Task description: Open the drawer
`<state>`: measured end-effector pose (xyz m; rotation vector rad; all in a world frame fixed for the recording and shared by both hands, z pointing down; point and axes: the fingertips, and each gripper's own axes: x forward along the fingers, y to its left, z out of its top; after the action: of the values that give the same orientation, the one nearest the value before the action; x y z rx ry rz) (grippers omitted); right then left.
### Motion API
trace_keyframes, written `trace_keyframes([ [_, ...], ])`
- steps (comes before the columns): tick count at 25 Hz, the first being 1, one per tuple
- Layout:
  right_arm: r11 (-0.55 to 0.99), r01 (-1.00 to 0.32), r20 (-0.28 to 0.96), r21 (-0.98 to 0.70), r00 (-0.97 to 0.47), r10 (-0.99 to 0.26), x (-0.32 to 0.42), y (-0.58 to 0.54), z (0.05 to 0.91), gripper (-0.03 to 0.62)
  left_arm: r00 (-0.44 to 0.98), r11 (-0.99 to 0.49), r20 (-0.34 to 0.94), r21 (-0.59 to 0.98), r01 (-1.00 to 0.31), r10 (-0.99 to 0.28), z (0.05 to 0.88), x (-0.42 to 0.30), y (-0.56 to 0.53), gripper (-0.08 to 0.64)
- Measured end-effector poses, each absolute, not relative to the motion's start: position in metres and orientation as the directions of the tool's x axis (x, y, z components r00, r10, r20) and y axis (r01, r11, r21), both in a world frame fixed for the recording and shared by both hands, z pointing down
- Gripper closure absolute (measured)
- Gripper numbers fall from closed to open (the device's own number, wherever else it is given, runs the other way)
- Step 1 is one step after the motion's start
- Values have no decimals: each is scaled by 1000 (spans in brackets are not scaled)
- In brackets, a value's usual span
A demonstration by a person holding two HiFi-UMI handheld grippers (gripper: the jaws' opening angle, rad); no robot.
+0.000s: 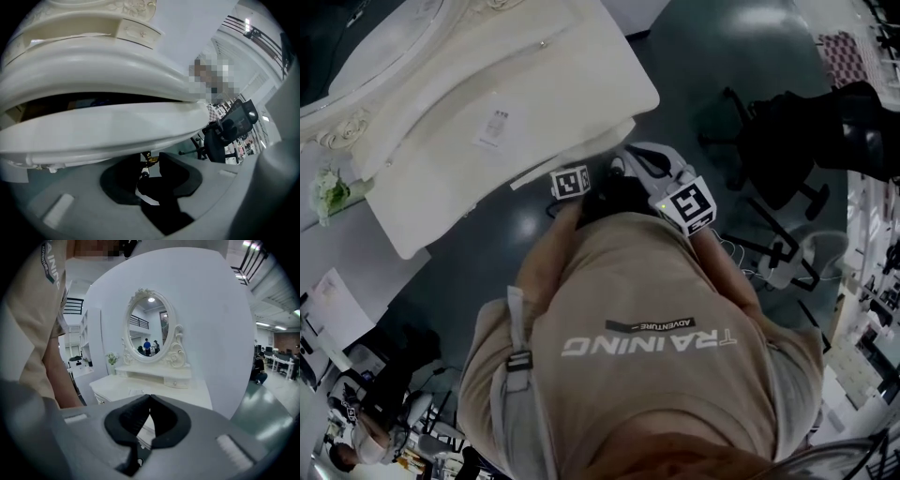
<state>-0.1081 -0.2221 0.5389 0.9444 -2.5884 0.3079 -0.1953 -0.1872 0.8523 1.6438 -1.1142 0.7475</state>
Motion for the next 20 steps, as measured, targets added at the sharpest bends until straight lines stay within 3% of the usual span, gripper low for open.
trace_keyframes([
  [20,850,-495,371,-178,-834,-408,-39,-177,561,589,308,-89,914,295,-951,-263,858,-146,-96,426],
])
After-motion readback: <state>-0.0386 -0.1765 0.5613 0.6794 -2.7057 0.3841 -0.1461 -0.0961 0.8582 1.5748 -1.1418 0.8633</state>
